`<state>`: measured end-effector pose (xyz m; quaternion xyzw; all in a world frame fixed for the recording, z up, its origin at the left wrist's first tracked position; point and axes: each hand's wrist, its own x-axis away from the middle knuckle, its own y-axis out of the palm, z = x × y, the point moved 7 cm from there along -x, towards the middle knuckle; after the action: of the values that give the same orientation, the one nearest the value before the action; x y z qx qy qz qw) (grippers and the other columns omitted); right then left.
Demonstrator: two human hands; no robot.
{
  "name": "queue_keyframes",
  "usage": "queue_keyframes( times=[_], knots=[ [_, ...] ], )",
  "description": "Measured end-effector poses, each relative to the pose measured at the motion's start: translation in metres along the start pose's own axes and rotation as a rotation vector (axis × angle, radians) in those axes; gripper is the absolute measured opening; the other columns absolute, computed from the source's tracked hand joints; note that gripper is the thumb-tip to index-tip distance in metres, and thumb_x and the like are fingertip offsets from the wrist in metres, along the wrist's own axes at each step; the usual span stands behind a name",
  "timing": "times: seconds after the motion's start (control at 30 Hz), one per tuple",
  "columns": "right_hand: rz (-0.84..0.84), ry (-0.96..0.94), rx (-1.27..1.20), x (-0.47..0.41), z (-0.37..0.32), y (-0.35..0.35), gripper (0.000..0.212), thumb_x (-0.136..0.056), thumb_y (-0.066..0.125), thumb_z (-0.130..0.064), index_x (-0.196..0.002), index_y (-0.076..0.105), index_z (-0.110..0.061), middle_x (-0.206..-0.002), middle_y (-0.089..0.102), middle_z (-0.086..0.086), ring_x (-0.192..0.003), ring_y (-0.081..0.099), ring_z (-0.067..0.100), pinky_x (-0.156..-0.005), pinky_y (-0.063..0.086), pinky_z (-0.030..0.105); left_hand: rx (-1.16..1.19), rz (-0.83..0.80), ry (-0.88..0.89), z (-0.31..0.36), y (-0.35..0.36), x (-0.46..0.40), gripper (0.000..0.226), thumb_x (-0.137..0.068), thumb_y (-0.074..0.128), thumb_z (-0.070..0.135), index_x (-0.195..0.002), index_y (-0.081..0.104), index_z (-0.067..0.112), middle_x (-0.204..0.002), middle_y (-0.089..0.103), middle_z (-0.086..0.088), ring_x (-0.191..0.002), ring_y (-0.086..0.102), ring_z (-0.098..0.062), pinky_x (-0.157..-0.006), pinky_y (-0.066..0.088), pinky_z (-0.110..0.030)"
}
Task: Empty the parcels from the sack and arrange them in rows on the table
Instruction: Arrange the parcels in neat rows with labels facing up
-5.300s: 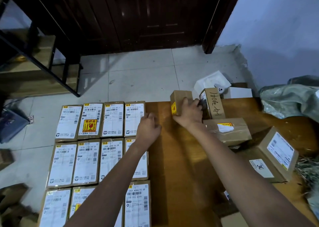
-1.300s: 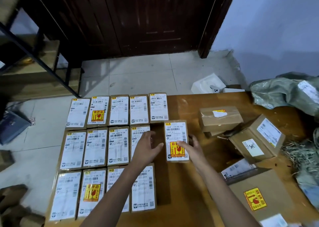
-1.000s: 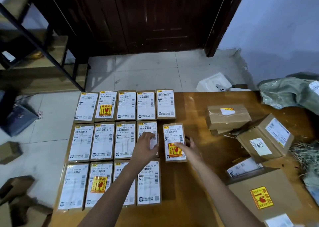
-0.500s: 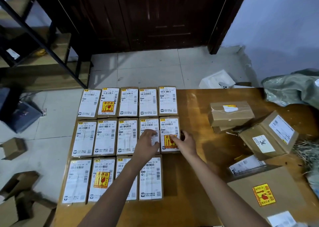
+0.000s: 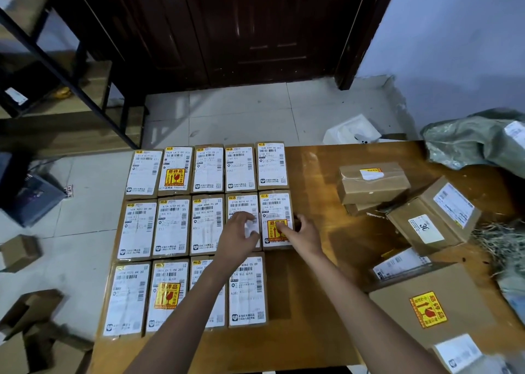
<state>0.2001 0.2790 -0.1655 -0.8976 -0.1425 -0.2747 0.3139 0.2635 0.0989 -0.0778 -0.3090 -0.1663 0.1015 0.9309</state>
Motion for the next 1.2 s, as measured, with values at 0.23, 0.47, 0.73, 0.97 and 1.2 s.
queue_keyframes(
  times=[0.23,0.47,0.73,0.97,1.2],
  knots=[
    [0.027,-0.025,0.013,0.004,-0.01,-0.004,0.072,-0.076,0.07,-0.057,-0.134,0.046,-0.023,-0.13,0.056,0.001,-0.112,0.06,0.022,-0.094,0.052,0.04,-0.013,-0.003,0.0,-0.004,-0.005,0.007,0.033,-0.083,0.061,0.009,-0.116,0.057,0.009,-0.119,0.057,-0.003,-0.112,0.052,-0.016,-0.086,0.038,-0.025],
    [0.142,-0.065,0.034,0.039,-0.015,-0.013,0.069,-0.077,0.068,-0.06,-0.132,0.049,-0.022,-0.129,0.051,0.002,-0.116,0.056,0.022,-0.095,0.05,0.04,0.017,-0.048,0.033,-0.001,-0.009,0.023,0.032,-0.084,0.06,0.012,-0.116,0.056,0.011,-0.119,0.057,-0.002,-0.113,0.052,-0.016,-0.087,0.041,-0.028],
    [0.356,-0.165,0.025,0.115,-0.027,-0.039,0.061,-0.079,0.07,-0.051,-0.13,0.051,-0.022,-0.122,0.053,0.002,-0.109,0.056,0.016,-0.088,0.047,0.03,0.109,-0.162,0.069,0.025,0.01,0.046,0.028,-0.084,0.059,0.014,-0.112,0.058,0.012,-0.115,0.058,-0.001,-0.104,0.055,-0.013,-0.081,0.043,-0.025],
    [0.593,-0.189,0.113,0.166,0.006,-0.129,0.056,-0.08,0.068,-0.052,-0.124,0.052,-0.021,-0.114,0.054,0.005,-0.107,0.054,0.021,-0.089,0.051,0.04,0.29,-0.412,-0.003,0.062,0.072,0.076,0.022,-0.083,0.064,0.02,-0.102,0.055,0.015,-0.102,0.058,0.0,-0.098,0.056,-0.018,-0.074,0.042,-0.022],
    [0.827,0.162,0.359,0.18,0.091,-0.248,0.07,-0.078,0.053,-0.061,-0.13,0.049,-0.013,-0.133,0.047,0.02,-0.124,0.04,0.041,-0.099,0.035,0.044,0.245,-0.684,-0.161,0.083,0.14,0.13,0.064,-0.087,0.063,0.046,-0.139,0.038,0.018,-0.138,0.043,0.003,-0.13,0.044,-0.02,-0.095,0.037,-0.027]
  ],
)
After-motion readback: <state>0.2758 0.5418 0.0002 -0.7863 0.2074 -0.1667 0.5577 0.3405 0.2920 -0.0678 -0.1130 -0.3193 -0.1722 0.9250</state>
